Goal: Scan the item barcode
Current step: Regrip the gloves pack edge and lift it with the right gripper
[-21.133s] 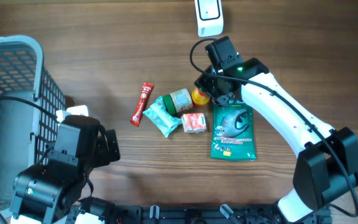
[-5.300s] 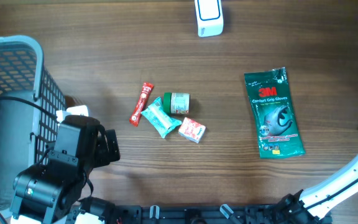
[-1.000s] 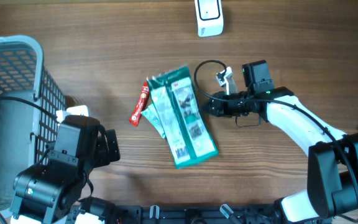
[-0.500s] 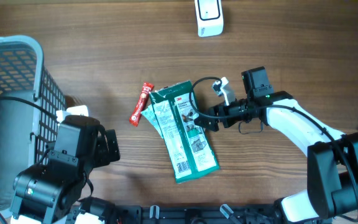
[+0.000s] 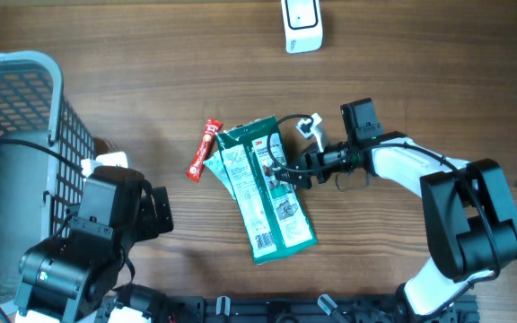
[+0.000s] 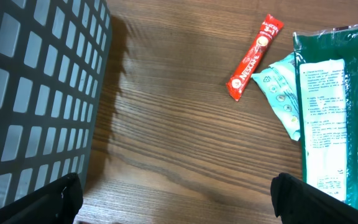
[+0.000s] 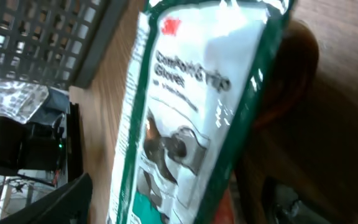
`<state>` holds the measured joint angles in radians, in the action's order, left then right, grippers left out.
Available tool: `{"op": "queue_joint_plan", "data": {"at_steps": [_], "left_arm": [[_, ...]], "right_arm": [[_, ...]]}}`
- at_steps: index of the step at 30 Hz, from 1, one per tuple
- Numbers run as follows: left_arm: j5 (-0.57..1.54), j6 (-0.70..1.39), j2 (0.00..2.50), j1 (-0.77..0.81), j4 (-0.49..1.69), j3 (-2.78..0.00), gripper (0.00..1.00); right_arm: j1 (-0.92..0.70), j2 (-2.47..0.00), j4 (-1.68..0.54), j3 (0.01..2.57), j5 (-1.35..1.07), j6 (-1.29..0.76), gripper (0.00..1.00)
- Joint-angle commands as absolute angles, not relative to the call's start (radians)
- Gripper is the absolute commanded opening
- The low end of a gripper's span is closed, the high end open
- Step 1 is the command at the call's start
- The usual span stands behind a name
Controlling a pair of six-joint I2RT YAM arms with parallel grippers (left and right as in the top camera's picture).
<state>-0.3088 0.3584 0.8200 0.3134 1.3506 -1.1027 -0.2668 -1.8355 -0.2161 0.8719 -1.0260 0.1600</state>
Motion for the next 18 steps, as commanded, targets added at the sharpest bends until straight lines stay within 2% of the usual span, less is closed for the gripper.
{"op": "queue_joint_plan", "data": {"at_steps": [1,6,8,12,14,18], "left_arm": [[-0.304,0.375,0.820,0.315,1.349,-1.105,1.00],[-0.304,0.375,0.820,0.315,1.349,-1.105,1.00],[-0.304,0.375,0.820,0.315,1.349,-1.105,1.00],[-0.304,0.375,0.820,0.315,1.349,-1.105,1.00],[-0.304,0.375,0.820,0.315,1.349,-1.105,1.00],[-0.304,0.375,0.820,0.315,1.349,-1.105,1.00]], "right_arm": [[-0.276,-1.854,-0.169,0.869,-1.083,0.146,0.86],[-0.359,-1.861,-0.131,0.869,-1.069,0.128,0.83],[-0.382,-1.861,-0.116,0.869,-1.052,0.115,0.76],[-0.384,-1.862,-0.109,0.869,-1.040,0.075,0.75],[-0.385,-1.862,-0.109,0.869,-1.039,0.075,0.69],[-0.379,-1.861,-0.096,0.872,-1.024,0.004,0.70]]}}
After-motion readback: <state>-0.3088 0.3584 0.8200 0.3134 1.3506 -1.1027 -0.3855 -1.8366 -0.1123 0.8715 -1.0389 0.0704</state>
